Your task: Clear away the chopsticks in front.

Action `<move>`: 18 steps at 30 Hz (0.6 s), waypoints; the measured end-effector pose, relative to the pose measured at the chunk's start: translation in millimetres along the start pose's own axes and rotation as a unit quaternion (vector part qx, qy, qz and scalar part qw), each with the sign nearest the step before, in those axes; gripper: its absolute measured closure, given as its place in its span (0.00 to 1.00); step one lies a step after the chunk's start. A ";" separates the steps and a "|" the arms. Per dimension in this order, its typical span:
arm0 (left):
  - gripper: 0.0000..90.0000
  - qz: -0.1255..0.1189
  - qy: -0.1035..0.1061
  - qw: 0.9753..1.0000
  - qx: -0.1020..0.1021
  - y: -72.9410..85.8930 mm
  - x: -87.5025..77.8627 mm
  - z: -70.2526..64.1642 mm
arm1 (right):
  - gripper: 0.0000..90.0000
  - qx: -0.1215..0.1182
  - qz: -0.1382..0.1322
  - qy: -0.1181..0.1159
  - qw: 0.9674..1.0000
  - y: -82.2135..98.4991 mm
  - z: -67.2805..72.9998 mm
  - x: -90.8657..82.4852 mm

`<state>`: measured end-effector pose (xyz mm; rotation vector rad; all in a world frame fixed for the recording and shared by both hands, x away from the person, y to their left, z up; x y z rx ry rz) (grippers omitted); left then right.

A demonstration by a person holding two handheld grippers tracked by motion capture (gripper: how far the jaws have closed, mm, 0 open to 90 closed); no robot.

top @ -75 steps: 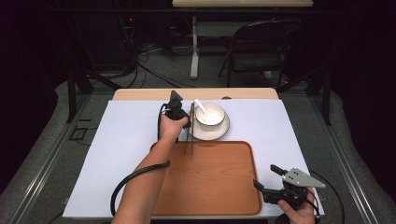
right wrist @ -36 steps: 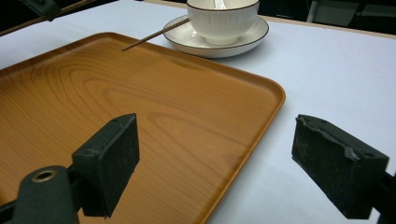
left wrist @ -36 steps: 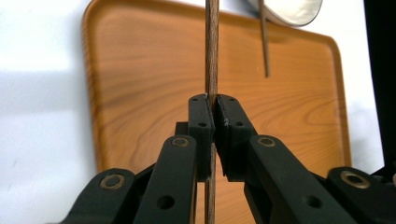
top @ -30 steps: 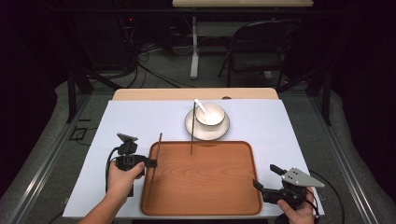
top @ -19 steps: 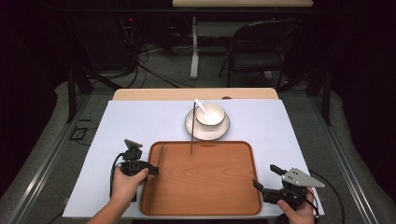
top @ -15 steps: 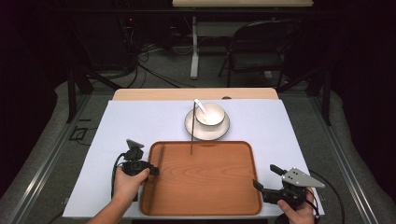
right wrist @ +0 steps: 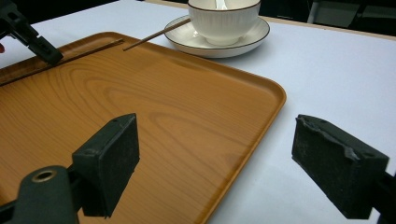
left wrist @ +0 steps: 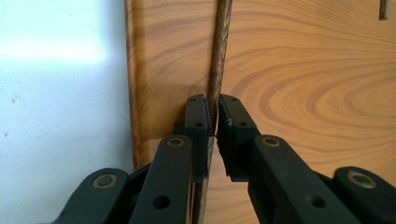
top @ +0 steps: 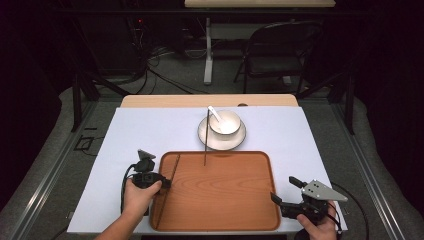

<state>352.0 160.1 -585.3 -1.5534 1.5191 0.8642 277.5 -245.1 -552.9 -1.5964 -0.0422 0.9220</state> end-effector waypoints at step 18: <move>0.79 -0.029 0.017 0.999 0.024 -15.0 -19.5 -14.6 | 0.16 0.000 0.001 0.000 1.000 0.0 0.2 0.2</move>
Point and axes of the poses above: each handheld gripper's, and its own axes: x roughly forward along the jaws, y roughly out of its underside, z roughly to its left, the point moved 6 cm from there along x, roughly forward along the jaws, and after that the axes turned 9 degrees about z, right-handed, at the moved point
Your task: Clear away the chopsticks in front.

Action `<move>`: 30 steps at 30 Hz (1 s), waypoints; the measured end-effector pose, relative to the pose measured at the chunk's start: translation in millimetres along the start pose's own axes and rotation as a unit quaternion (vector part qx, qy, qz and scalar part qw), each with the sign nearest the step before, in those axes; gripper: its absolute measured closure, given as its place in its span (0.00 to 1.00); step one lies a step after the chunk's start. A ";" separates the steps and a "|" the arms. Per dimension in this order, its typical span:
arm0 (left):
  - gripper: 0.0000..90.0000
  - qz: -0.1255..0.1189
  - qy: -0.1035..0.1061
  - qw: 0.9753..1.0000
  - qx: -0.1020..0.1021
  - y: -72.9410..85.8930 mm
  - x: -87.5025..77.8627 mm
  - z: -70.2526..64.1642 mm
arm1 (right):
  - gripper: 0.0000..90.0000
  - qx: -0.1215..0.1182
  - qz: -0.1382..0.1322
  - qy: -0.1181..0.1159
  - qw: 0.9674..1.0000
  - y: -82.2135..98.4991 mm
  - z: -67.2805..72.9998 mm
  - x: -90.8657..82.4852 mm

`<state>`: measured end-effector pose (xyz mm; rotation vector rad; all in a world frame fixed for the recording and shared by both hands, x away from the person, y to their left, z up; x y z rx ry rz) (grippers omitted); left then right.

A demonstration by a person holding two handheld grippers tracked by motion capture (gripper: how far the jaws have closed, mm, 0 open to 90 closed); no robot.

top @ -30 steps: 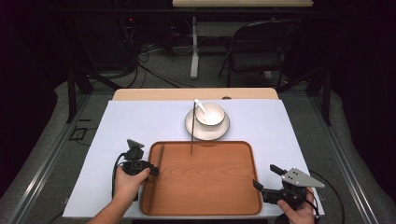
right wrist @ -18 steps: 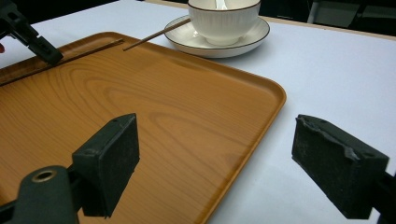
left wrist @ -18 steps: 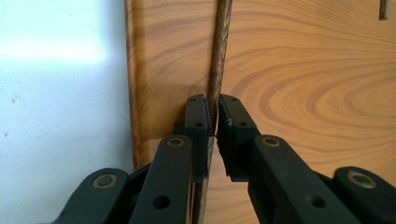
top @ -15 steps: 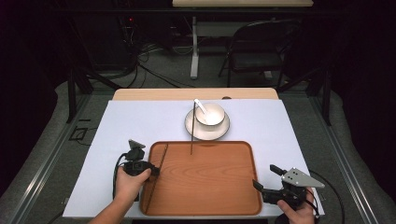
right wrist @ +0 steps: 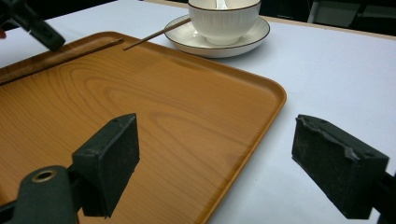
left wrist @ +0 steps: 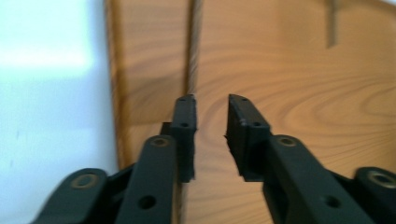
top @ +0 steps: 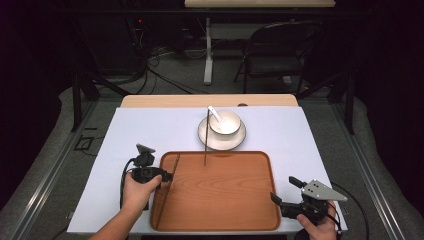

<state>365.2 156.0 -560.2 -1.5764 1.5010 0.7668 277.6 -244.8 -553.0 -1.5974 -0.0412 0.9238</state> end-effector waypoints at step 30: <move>0.47 -0.093 -0.076 0.989 0.090 -107.6 -12.5 -22.4 | 0.16 0.003 0.000 -0.002 1.000 0.2 -0.6 0.3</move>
Point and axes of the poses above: each handheld gripper's, and its own axes: x roughly forward along the jaws, y roughly out of its underside, z roughly to its left, the point moved 6 cm from there along x, roughly forward along the jaws, and after that the axes turned 9 degrees about z, right-handed, at the moved point
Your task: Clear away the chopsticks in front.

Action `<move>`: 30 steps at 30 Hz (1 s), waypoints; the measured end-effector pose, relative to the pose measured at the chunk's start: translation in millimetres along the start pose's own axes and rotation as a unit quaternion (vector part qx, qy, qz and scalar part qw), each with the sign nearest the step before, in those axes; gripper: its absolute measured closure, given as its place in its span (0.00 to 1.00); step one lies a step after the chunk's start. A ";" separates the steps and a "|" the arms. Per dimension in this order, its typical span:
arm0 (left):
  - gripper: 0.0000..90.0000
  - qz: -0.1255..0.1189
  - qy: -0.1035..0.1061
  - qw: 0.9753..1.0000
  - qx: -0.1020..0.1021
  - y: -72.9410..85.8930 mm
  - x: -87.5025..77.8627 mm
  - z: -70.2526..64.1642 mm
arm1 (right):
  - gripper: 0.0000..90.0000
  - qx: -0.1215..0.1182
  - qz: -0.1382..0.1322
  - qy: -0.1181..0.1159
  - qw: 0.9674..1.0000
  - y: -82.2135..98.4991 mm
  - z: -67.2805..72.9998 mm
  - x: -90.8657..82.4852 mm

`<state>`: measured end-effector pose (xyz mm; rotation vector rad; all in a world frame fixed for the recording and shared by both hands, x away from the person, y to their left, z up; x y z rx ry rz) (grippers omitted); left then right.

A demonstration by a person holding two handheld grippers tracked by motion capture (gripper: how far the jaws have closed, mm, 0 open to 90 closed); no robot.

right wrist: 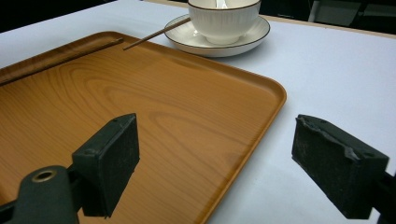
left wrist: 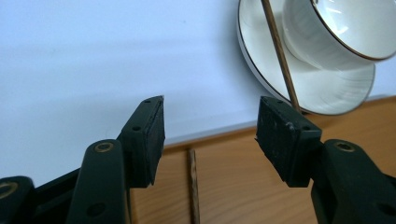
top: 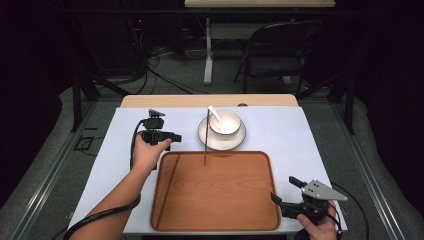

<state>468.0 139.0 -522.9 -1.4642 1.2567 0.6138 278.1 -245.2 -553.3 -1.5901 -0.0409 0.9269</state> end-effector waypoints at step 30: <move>0.47 0.013 0.024 1.000 -0.001 -58.7 48.0 -50.2 | 0.16 0.001 0.001 -0.002 1.000 0.4 -0.7 -0.1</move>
Point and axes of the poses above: each handheld gripper's, and its own axes: x roughly forward along the jaws, y roughly out of its underside, z roughly to its left, the point moved 6 cm from there along x, roughly forward along the jaws, and after that the axes turned 9 degrees about z, right-handed, at the moved point
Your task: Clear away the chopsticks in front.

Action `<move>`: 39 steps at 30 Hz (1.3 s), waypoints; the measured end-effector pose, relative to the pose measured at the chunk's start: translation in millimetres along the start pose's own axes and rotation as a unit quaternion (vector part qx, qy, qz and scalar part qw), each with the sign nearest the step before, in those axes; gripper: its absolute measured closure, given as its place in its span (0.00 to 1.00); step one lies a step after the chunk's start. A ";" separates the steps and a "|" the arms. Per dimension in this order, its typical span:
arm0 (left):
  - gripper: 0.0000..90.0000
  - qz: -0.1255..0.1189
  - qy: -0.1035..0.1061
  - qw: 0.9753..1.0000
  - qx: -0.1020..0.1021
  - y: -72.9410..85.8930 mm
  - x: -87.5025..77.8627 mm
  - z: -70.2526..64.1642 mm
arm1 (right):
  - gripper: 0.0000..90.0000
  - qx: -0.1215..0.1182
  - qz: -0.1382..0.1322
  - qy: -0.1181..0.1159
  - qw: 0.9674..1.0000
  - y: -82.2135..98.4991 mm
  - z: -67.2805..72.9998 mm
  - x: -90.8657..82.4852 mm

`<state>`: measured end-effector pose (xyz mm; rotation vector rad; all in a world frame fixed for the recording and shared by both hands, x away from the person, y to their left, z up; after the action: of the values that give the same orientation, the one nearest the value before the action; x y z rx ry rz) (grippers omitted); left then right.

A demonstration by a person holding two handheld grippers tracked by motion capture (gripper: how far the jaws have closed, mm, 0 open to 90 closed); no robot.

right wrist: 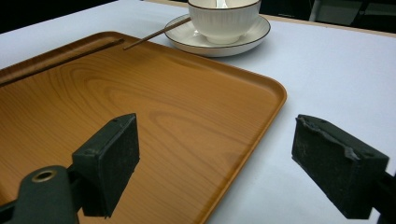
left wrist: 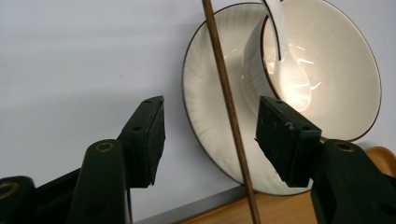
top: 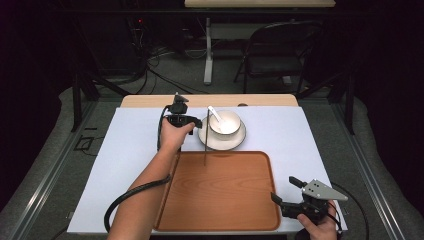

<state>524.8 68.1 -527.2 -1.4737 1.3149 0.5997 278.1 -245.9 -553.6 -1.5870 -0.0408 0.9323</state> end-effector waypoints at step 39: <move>0.88 0.095 0.052 0.990 -0.085 4.8 46.6 -10.1 | 0.16 -0.003 -0.002 -0.001 1.000 0.0 0.3 -0.5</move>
<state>530.7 40.3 -565.8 -1.5451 1.5273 0.7845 277.7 -245.9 -553.3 -1.5904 -0.0489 0.9316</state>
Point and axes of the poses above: each handheld gripper's, and its own axes: x roughly forward along the jaws, y roughly out of its underside, z roughly to its left, the point moved 6 cm from there along x, roughly forward along the jaws, and after that the axes turned 9 degrees about z, right-handed, at the moved point
